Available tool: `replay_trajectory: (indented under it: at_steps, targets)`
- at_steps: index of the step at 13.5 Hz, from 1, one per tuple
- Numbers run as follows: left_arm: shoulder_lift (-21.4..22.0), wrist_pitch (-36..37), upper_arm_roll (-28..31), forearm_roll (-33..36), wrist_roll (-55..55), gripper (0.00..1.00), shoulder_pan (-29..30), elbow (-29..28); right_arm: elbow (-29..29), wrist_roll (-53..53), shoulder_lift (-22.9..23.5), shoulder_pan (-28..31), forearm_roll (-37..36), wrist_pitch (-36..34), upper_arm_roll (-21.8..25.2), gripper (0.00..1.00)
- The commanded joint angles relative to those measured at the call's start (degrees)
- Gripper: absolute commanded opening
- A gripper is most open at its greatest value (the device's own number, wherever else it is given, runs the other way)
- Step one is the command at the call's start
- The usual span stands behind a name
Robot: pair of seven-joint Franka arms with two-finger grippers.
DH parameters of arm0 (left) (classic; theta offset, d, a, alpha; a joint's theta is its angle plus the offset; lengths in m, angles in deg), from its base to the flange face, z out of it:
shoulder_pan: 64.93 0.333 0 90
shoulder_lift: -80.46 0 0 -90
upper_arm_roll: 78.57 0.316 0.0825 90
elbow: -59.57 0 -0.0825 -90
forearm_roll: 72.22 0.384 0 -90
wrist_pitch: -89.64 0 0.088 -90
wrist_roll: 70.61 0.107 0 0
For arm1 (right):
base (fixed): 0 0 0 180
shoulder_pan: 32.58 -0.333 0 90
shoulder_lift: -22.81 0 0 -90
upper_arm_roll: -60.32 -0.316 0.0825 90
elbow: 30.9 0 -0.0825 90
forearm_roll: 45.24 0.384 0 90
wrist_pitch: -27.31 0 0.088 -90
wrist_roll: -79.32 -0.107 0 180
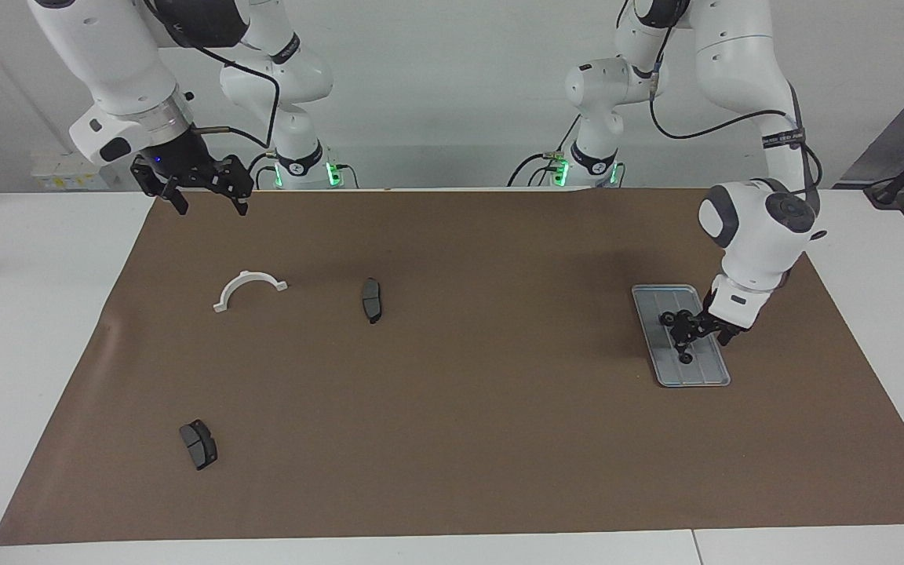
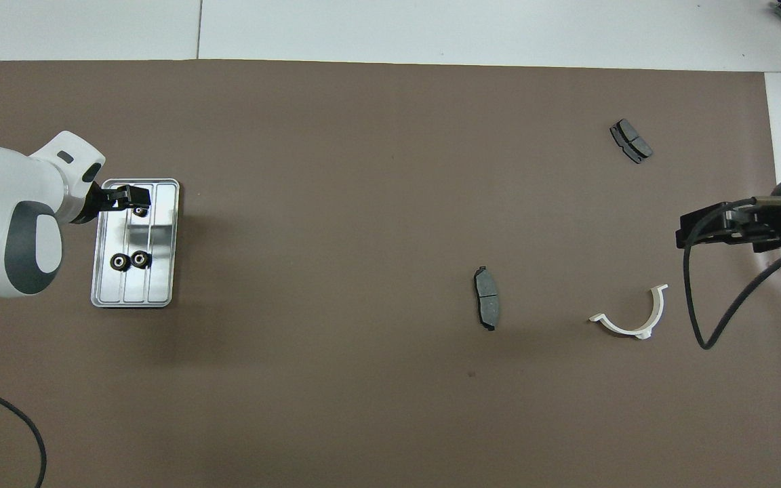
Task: Place bearing gear from tray to pile
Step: 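Lower the left gripper onto a black gear in the tray and grasp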
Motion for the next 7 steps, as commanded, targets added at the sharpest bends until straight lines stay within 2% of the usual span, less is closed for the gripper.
replay_trajectory:
  at_steps: [1, 5, 6, 7]
  targets:
    - [-1.6, -1.5, 0.3, 2.7, -1.4, 0.89, -0.4, 0.6, 1.4, 1.4, -1.3, 0.6, 0.4, 0.3, -0.3, 1.00]
    - [-2.4, -2.3, 0.3, 3.0, -1.6, 0.53, -0.6, 0.2, 1.4, 1.4, -1.3, 0.6, 0.4, 0.3, -0.3, 1.00]
    - [-2.4, -2.3, 0.3, 3.0, -1.7, 0.48, -0.6, 0.2, 1.4, 1.4, -1.3, 0.6, 0.4, 0.3, -0.3, 1.00]
    - [-2.4, -2.4, 0.3, 3.0, -1.8, 0.48, -0.7, 0.0, 1.4, 1.4, -1.3, 0.6, 0.4, 0.3, -0.3, 1.00]
